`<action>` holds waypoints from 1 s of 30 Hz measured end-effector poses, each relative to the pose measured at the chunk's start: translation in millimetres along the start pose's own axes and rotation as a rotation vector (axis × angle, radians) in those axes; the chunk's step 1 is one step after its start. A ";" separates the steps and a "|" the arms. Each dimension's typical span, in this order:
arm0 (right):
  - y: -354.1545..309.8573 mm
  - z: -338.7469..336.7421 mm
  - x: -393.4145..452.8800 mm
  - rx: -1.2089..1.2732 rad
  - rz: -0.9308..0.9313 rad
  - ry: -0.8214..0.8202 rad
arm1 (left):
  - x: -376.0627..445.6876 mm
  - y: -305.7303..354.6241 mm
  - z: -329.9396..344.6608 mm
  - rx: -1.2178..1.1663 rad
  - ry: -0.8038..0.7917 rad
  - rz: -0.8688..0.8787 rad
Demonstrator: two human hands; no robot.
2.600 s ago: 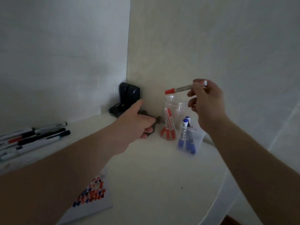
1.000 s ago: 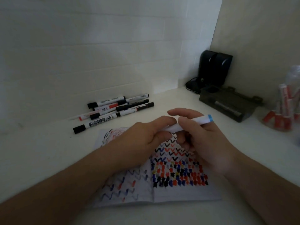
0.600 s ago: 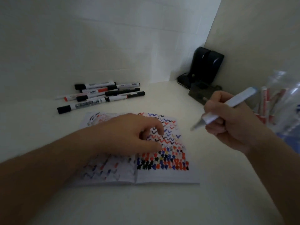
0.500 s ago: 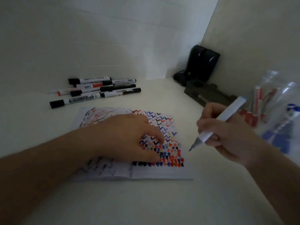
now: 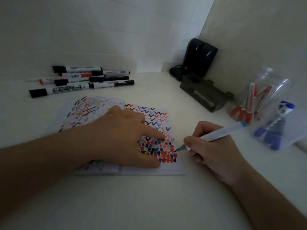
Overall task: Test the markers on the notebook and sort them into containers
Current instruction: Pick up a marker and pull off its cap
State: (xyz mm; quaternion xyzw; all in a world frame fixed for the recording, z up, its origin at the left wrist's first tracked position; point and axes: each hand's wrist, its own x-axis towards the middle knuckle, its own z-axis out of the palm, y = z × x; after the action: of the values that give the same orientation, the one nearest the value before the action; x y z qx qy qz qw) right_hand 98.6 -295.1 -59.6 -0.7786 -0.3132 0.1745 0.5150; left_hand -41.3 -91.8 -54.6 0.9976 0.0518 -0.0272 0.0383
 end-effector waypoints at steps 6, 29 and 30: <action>0.1 2.3 1.5 -0.036 0.018 0.025 | 0.6 -0.7 0.5 -0.024 0.005 -0.005; 5.1 -1.6 2.4 0.111 -0.032 -0.043 | 0.4 -3.3 3.6 -0.160 0.083 0.038; 4.6 -3.7 2.3 0.200 -0.049 -0.073 | 0.3 -5.4 3.9 -0.259 0.126 0.054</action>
State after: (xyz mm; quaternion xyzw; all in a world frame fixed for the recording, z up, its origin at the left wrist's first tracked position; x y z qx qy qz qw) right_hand 104.0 -297.4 -62.1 -0.7085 -0.3319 0.2204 0.5824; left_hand -41.7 -86.7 -58.8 0.9850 0.0305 0.0433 0.1641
